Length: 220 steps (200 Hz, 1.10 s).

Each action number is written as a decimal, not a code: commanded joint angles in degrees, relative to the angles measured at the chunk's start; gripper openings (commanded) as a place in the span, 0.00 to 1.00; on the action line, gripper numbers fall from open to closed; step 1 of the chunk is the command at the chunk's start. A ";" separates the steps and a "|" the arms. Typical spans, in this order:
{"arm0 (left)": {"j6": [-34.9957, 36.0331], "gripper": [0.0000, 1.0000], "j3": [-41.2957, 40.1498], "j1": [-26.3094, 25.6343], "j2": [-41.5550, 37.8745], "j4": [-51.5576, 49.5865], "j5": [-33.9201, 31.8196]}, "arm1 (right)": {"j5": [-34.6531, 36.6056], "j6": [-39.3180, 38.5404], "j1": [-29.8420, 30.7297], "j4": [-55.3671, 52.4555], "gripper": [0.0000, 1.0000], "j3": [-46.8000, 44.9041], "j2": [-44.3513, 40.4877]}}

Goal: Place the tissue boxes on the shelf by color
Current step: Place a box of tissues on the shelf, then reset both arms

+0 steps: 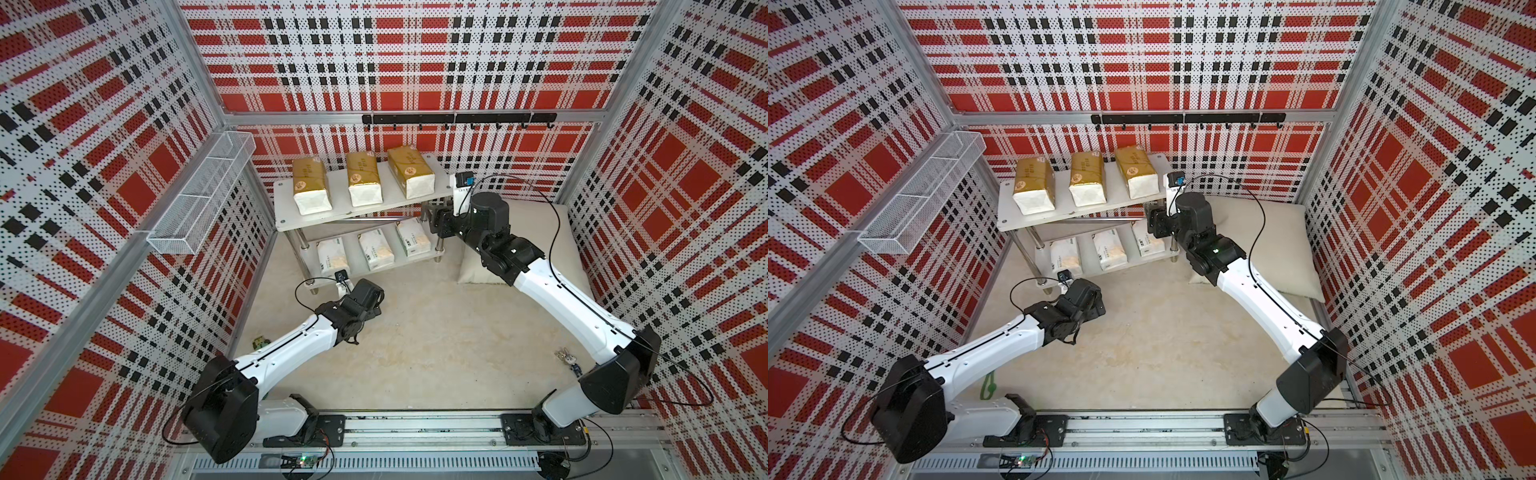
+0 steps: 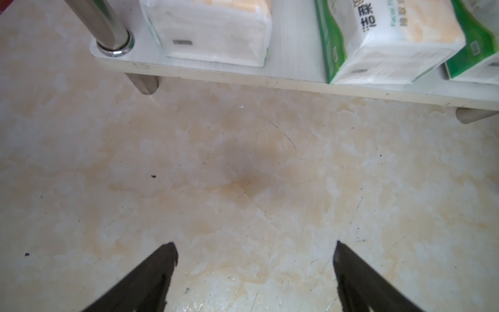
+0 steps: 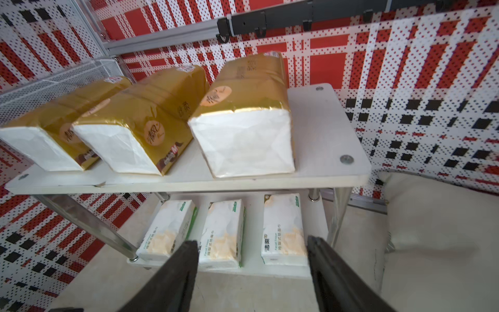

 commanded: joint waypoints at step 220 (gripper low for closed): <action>2.98 0.57 22.08 -4.28 23.44 8.51 4.09 | 1.86 3.30 -2.42 -1.20 0.73 -18.58 -5.37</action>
